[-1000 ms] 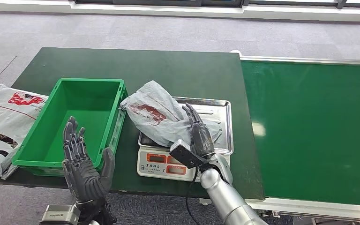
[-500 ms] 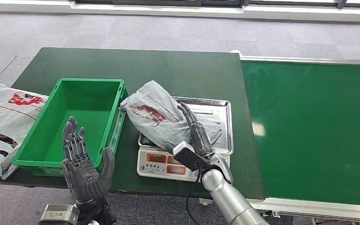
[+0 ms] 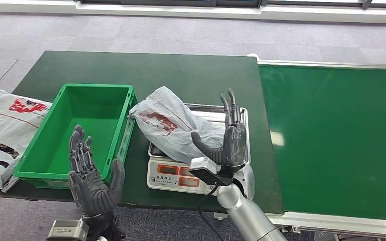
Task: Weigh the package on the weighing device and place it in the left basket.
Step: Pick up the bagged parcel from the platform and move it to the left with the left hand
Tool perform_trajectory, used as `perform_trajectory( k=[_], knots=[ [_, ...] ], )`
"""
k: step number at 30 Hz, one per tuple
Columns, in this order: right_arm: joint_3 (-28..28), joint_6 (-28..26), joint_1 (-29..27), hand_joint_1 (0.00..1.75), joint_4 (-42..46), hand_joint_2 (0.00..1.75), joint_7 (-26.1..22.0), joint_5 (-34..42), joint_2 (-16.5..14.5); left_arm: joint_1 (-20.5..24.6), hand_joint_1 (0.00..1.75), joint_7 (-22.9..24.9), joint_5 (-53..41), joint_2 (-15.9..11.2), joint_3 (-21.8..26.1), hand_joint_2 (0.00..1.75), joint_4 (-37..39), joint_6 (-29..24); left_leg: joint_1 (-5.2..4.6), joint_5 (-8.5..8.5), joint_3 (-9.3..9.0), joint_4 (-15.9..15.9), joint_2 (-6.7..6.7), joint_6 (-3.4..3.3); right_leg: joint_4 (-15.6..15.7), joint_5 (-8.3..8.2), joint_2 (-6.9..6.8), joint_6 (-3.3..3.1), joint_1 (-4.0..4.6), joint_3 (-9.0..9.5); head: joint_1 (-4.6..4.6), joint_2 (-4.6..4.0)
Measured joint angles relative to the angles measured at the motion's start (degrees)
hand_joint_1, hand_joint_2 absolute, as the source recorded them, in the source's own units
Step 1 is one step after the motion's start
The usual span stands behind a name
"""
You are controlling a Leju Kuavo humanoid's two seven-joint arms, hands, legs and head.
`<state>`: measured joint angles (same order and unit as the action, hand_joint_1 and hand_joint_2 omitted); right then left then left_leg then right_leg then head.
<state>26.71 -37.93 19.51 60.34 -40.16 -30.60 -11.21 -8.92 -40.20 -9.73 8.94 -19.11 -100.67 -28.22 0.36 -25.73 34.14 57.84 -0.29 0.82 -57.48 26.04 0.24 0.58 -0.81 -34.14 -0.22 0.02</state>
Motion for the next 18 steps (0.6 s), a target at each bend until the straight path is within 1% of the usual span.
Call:
perform_trajectory(
  k=[2,6,9,11,14,16,18],
  knots=[
    [-0.8,-1.6,-1.5,0.0,3.9,1.75,0.0,-3.4,-0.6,0.1,0.0,0.0,-0.9,0.0,0.0,1.75,1.2,0.0,0.0,-0.03,-0.01,0.0,0.01,0.03,0.0,0.01,0.01,-0.01,0.0,-0.01,-0.01,-0.01],
    [-2.3,-2.0,-3.8,0.0,9.7,1.75,0.1,-5.7,-1.4,0.4,0.0,0.0,-2.8,0.2,0.3,1.75,3.2,0.7,0.0,-0.03,-0.01,0.0,0.0,0.03,0.0,0.03,-0.03,-0.02,0.0,-0.01,-0.01,0.0],
    [-4.7,-2.1,-6.7,0.0,16.9,1.75,0.1,-8.9,-2.7,1.8,0.0,0.0,-9.1,1.3,1.4,1.75,7.0,2.5,0.0,-0.03,0.0,0.0,-0.02,0.03,0.0,0.03,-0.05,-0.02,-0.01,0.0,-0.01,0.0],
    [-6.3,-2.1,-8.4,0.0,22.2,1.75,0.1,-10.1,-3.7,3.1,0.0,0.1,-14.8,2.5,2.5,1.75,10.3,2.3,-0.01,-0.03,-0.01,0.0,-0.02,0.03,0.0,0.02,-0.05,-0.01,-0.02,0.01,-0.02,0.0],
    [-8.4,-2.1,-10.1,0.0,29.2,1.75,0.1,-10.2,-4.1,5.0,0.0,1.2,-25.4,4.2,4.0,1.75,15.1,-1.5,-0.05,-0.04,-0.02,0.0,-0.01,0.01,0.0,0.01,-0.03,0.0,-0.05,0.03,-0.01,0.0],
    [-9.2,-2.1,-10.7,0.0,32.9,1.75,0.1,-9.8,-4.1,6.1,0.0,3.0,-33.0,4.8,4.5,1.75,18.2,-5.1,-0.06,-0.05,-0.05,0.0,0.02,0.0,0.0,0.01,0.0,0.01,-0.06,0.02,0.0,0.0],
    [-9.8,-2.1,-11.2,0.0,35.5,1.75,0.1,-9.4,-4.1,6.8,0.0,4.2,-37.1,4.9,4.7,1.75,20.8,-6.9,-0.07,-0.06,-0.08,0.0,0.05,-0.01,0.0,0.0,0.03,0.01,-0.06,0.01,-0.01,0.0]
  ],
)
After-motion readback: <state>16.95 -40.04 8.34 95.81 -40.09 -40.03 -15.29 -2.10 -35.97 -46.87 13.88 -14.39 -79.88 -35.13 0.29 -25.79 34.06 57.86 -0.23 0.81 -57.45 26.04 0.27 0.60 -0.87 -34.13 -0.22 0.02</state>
